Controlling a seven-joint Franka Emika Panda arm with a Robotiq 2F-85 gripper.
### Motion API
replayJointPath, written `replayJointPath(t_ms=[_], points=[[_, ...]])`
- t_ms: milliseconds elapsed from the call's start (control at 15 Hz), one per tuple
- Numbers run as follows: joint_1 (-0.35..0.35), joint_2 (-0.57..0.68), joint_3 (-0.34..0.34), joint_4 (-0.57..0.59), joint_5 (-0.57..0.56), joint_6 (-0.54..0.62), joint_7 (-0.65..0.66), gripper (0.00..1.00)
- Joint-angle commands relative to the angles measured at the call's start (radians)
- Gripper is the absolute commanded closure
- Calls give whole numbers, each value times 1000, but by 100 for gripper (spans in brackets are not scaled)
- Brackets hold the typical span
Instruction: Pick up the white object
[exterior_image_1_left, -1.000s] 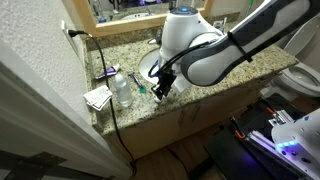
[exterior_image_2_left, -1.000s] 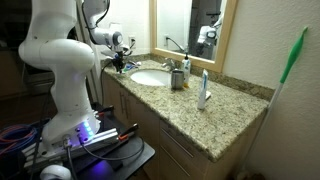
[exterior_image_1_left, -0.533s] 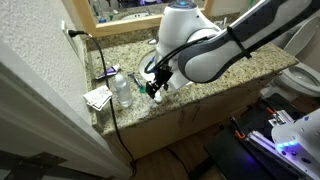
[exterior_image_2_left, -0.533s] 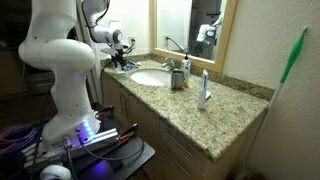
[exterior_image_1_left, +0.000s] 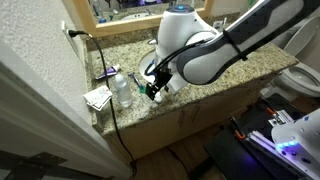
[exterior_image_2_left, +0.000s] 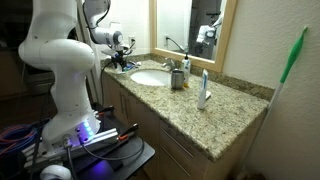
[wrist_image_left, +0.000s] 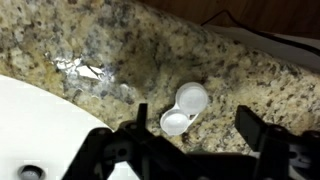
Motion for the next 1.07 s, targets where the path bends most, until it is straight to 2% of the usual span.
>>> replayJointPath(t_ms=[0, 200, 333, 400, 467, 533, 733, 1000], points=[[2, -8, -2, -2, -1, -9, 2, 41], [1, -7, 2, -3, 5, -15, 0, 62], [0, -2, 7, -2, 11, -17, -5, 62], [-1, 2, 12, 0, 15, -16, -11, 65], [0, 4, 13, 1, 16, -16, -11, 77], [3, 2, 11, -2, 11, -13, -3, 48], [4, -3, 10, -6, 9, -12, 0, 35], [3, 6, 12, -1, 12, -16, -4, 8]])
